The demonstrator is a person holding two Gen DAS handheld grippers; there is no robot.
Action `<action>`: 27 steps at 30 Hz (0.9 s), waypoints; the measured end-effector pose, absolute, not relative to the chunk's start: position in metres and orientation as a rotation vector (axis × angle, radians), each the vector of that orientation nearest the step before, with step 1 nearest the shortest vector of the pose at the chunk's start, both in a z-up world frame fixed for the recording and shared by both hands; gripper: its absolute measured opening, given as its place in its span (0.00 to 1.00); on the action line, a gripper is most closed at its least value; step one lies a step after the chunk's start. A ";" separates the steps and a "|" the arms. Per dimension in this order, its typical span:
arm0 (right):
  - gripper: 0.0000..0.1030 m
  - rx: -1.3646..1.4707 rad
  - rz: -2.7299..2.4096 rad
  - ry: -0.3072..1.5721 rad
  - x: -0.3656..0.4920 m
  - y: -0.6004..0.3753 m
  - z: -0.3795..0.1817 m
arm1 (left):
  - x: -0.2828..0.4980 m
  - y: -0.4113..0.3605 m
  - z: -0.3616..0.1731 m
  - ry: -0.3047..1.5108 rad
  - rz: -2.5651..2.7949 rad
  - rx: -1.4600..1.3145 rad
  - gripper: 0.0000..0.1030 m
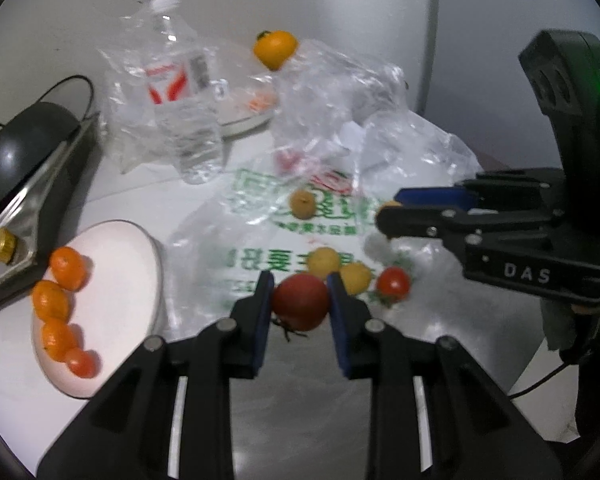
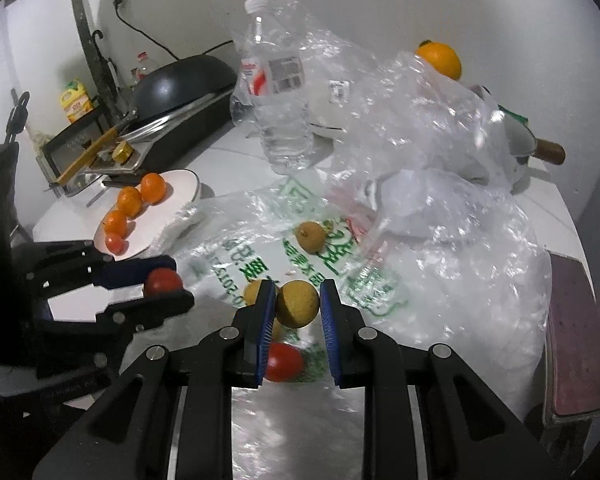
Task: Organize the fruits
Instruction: 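Grasp a red tomato with the left tool while the right tool grasps a small yellow fruit, then carry the red tomato and the yellow fruit over the white plate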
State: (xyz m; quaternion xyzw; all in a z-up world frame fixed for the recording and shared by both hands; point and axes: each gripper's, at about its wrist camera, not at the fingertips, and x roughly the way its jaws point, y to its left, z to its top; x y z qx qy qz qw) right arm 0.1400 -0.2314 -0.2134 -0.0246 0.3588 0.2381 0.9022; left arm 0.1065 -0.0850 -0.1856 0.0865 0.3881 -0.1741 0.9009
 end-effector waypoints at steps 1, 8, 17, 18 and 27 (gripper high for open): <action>0.24 -0.055 0.498 0.738 0.140 -0.228 -0.212 | 0.106 -0.081 -0.184 0.799 -0.353 0.177 0.27; 0.24 -0.095 0.535 0.717 0.138 -0.202 -0.203 | 0.101 -0.058 -0.181 0.787 -0.319 0.181 0.27; 0.24 -0.138 0.579 0.705 0.144 -0.161 -0.195 | 0.101 -0.017 -0.184 0.774 -0.260 0.151 0.27; 0.24 -0.142 0.580 0.706 0.144 -0.157 -0.195 | 0.101 -0.014 -0.185 0.773 -0.256 0.150 0.27; 0.24 -0.183 0.610 0.720 0.147 -0.121 -0.195 | 0.103 0.017 -0.189 0.769 -0.223 0.115 0.27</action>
